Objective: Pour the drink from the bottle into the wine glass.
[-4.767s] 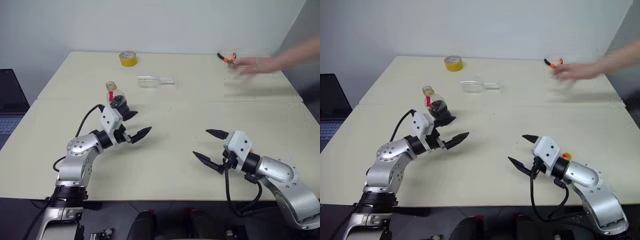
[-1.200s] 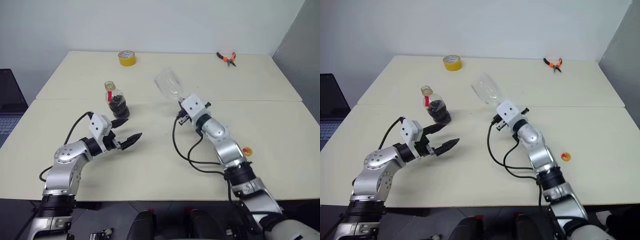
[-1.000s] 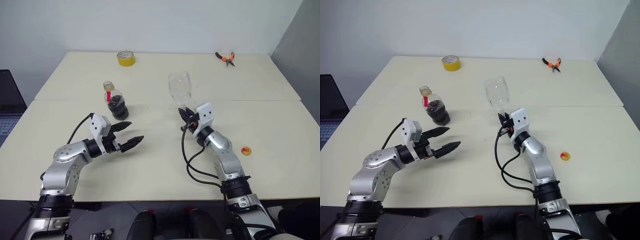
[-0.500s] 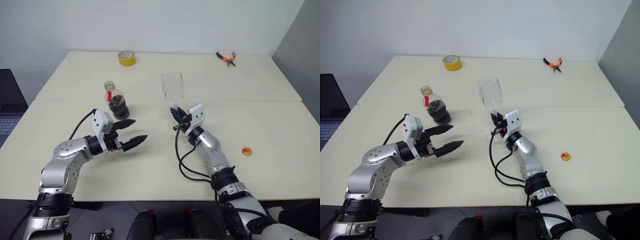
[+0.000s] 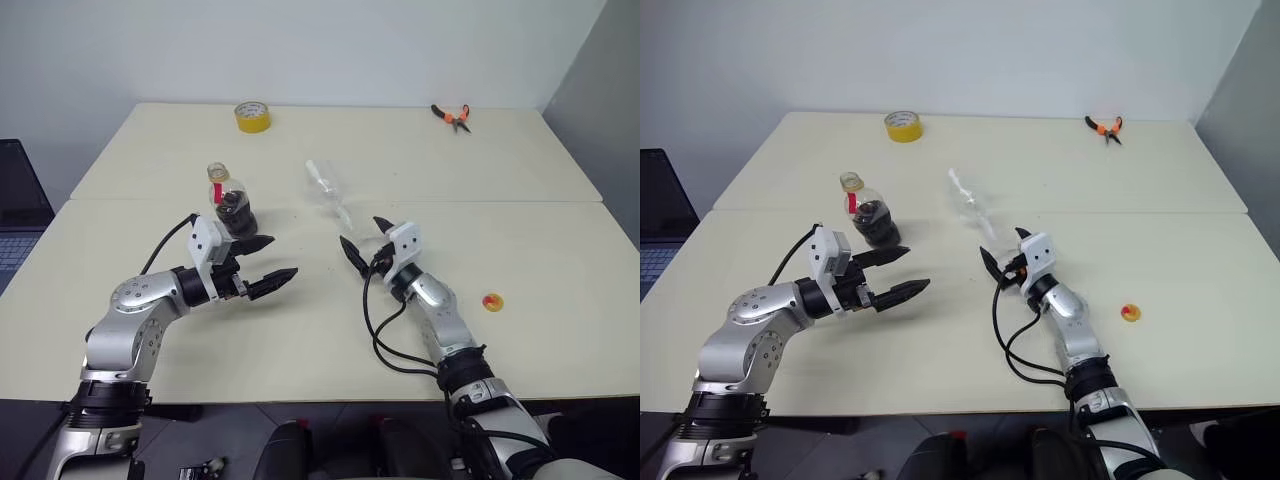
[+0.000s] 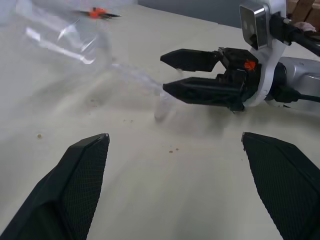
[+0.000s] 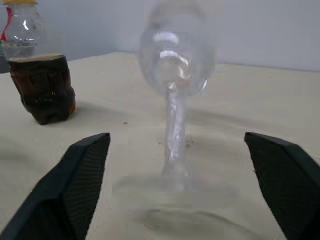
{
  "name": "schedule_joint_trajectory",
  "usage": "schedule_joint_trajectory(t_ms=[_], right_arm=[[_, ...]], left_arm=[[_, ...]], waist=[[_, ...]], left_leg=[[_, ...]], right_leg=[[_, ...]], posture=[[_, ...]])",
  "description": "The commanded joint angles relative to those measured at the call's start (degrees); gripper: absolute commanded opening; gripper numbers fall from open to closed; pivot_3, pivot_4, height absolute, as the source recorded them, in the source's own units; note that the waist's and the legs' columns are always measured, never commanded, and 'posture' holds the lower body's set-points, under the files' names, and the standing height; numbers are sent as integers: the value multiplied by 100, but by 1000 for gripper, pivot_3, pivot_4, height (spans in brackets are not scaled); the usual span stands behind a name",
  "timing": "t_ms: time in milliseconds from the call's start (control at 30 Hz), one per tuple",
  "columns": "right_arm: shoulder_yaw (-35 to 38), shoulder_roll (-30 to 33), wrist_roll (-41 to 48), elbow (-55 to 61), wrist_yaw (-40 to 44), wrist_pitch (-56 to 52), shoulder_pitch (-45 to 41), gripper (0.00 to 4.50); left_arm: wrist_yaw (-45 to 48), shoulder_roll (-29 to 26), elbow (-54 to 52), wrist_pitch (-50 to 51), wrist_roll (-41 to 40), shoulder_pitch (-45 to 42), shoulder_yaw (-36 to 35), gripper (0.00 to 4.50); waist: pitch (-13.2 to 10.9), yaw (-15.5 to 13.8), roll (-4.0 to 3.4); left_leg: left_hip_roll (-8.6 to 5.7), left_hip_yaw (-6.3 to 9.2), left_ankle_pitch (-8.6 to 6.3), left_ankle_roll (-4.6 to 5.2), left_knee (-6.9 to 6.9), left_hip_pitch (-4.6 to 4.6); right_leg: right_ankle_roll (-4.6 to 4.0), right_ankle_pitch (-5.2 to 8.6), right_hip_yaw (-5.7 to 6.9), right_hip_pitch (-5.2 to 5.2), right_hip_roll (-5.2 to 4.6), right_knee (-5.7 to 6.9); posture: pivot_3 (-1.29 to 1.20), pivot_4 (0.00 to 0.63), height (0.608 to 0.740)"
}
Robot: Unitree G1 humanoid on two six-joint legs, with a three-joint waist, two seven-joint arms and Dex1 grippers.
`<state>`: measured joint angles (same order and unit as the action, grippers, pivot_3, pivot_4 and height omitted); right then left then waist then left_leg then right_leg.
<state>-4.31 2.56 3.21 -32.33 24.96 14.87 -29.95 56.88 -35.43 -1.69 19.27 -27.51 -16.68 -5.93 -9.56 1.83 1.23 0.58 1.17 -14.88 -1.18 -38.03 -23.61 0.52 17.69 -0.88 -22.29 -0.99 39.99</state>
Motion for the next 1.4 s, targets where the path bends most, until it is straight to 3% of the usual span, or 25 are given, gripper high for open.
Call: schedule_joint_trajectory(t_ms=[33, 200, 633, 867, 1067, 1400], right_arm=[[-92, 299, -402, 353, -284, -504, 71, 4476], [-152, 485, -318, 907, -90, -1073, 176, 4476], [-681, 1407, -356, 4554, 627, -2697, 1590, 4476], [-236, 1929, 439, 6402, 1048, -3281, 2162, 4476], [61, 1964, 922, 7020, 880, -3459, 2599, 4476], [-207, 2257, 1085, 7683, 849, -3955, 2987, 4476]], left_arm=[[-25, -5, -59, -161, 31, -65, -81, 4500], [-57, -6, -59, -209, 15, -48, -156, 4500], [-161, 135, 111, -396, 107, -26, -166, 4500], [-171, 133, 274, -464, 163, -102, -192, 4500], [-173, 133, 386, -556, 184, -15, -231, 4500], [-104, 139, 625, -680, 246, -124, -175, 4500]], waist=[[0, -10, 0], [0, -7, 0], [1, -19, 1], [1, -25, 2], [2, -28, 3], [2, -28, 4]], left_leg=[[-1, 0, 0, 0, 0, 0], [0, 0, 0, 0, 0, 1], [-1, 3, -2, 3, -1, -2], [-1, 9, -2, 3, -2, -3], [-2, 10, -2, 3, -2, -1], [-2, 11, -2, 3, -2, -1]], right_leg=[[0, 0, -1, 0, 0, 0], [0, 0, 0, 0, 0, 0], [1, 1, 2, 2, 0, -3], [1, 1, 6, 4, 1, -4], [2, 1, 7, 9, 1, -6], [2, 2, 8, 10, 2, -8]], posture=[[0, 150, 740], [0, 150, 740], [0, 150, 740], [0, 150, 740], [0, 150, 740], [0, 150, 740]])
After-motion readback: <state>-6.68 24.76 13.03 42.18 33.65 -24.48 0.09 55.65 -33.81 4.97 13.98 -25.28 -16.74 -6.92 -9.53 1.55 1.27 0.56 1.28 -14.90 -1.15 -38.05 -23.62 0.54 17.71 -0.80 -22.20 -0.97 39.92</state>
